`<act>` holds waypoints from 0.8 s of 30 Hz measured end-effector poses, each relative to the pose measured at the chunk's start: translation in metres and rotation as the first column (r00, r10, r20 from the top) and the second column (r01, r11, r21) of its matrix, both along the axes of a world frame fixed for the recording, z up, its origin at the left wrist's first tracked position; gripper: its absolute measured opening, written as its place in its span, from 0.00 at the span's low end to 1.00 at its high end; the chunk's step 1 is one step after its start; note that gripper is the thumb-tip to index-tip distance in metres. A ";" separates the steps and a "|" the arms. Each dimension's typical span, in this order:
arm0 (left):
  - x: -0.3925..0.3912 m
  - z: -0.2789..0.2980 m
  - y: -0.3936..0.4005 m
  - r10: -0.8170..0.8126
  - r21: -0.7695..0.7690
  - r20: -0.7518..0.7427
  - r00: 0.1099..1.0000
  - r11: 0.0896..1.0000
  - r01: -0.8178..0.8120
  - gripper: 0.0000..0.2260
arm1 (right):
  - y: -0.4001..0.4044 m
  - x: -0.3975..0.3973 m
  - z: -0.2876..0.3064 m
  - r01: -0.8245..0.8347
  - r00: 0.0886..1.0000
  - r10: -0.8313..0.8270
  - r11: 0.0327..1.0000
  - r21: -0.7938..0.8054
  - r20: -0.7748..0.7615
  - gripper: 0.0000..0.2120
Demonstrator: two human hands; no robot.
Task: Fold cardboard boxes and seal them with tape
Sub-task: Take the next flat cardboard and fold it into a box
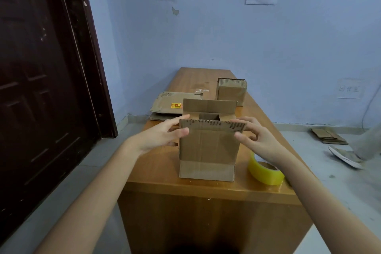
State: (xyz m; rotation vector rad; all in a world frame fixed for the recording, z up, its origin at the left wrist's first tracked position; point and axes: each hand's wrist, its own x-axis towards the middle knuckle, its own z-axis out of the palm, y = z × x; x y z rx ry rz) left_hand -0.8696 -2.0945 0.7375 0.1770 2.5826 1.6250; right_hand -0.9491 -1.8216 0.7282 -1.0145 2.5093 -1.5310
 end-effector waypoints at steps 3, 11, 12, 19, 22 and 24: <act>-0.003 0.001 0.007 0.164 0.102 -0.053 0.985 0.982 -0.158 0.30 | -0.004 -0.004 -0.002 0.095 0.995 -0.092 0.992 -0.088 0.034 0.13; -0.011 0.000 0.014 0.393 0.202 -0.121 0.912 0.909 -0.365 0.09 | -0.014 -0.008 0.003 0.212 0.976 -0.205 0.969 -0.123 0.071 0.12; -0.012 0.000 0.014 0.398 0.207 -0.118 0.910 0.906 -0.369 0.10 | -0.014 -0.008 0.003 0.222 0.973 -0.214 0.967 -0.121 0.083 0.13; -0.013 -0.003 0.013 0.456 0.244 -0.077 0.887 0.871 -0.427 0.20 | -0.018 -0.009 0.012 0.155 0.980 -0.144 0.985 -0.076 0.140 0.32; -0.011 0.000 0.011 0.420 0.270 -0.069 0.905 0.881 -0.388 0.30 | -0.019 -0.010 0.018 0.099 0.979 -0.089 0.994 -0.046 0.184 0.37; -0.011 0.005 0.011 0.396 0.227 -0.069 0.916 0.900 -0.372 0.31 | -0.021 -0.010 0.023 0.079 0.978 -0.070 0.996 -0.039 0.197 0.36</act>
